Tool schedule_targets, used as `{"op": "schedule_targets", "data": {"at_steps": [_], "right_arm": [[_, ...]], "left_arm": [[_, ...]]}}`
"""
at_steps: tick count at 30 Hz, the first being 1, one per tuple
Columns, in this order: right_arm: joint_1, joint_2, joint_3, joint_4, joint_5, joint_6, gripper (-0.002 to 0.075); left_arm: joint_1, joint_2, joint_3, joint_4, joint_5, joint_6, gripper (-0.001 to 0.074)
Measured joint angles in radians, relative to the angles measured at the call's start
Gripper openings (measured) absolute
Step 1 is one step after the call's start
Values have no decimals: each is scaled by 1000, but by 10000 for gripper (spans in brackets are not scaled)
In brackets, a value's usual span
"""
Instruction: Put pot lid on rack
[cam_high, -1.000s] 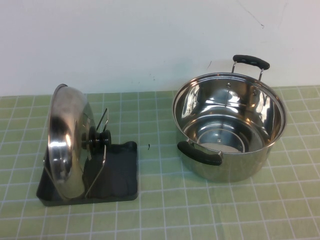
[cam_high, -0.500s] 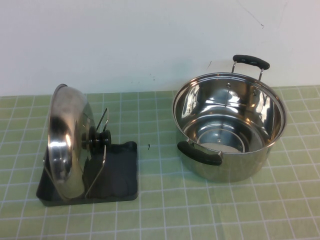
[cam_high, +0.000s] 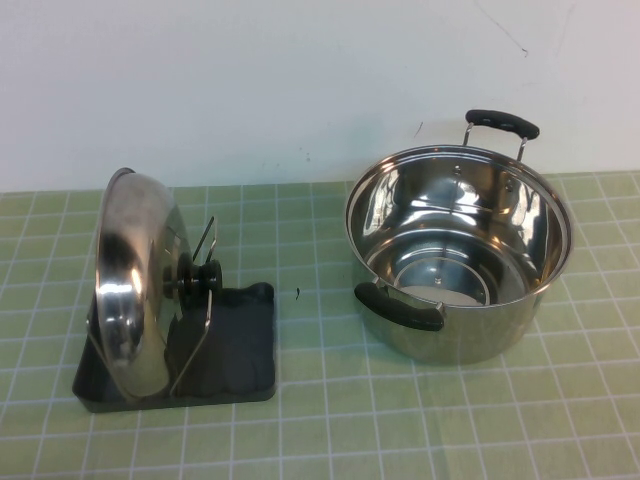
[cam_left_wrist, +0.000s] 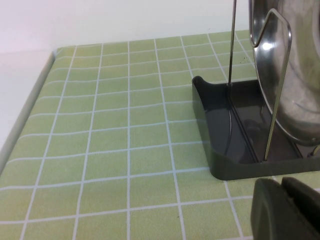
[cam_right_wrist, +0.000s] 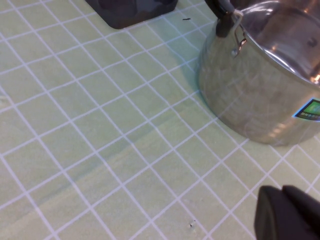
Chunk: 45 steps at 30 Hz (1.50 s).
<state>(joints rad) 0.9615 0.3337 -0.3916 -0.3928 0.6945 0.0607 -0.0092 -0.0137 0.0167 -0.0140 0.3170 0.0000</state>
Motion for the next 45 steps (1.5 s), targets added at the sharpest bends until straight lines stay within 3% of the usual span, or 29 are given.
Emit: {"op": "schedule_targets", "data": {"at_steps": [7, 12, 19, 31, 37, 45], "right_arm": [[0, 0, 0, -20, -12, 0, -1], [-47, -30, 36, -11, -139, 0, -1], [-341, -188, 207, 158, -367, -2, -1], [-890, -348, 272, 323, -293, -3, -1], [-1063, -348, 356, 325, -271, -5, -1], [-1145, -348, 408, 246, -318, -99, -1]], "left_arm": [[0, 0, 0, 0, 0, 8, -1], [0, 0, 0, 0, 0, 9, -1], [0, 0, 0, 0, 0, 9, -1], [0, 0, 0, 0, 0, 9, -1], [0, 0, 0, 0, 0, 9, -1], [0, 0, 0, 2, 0, 9, -1]]}}
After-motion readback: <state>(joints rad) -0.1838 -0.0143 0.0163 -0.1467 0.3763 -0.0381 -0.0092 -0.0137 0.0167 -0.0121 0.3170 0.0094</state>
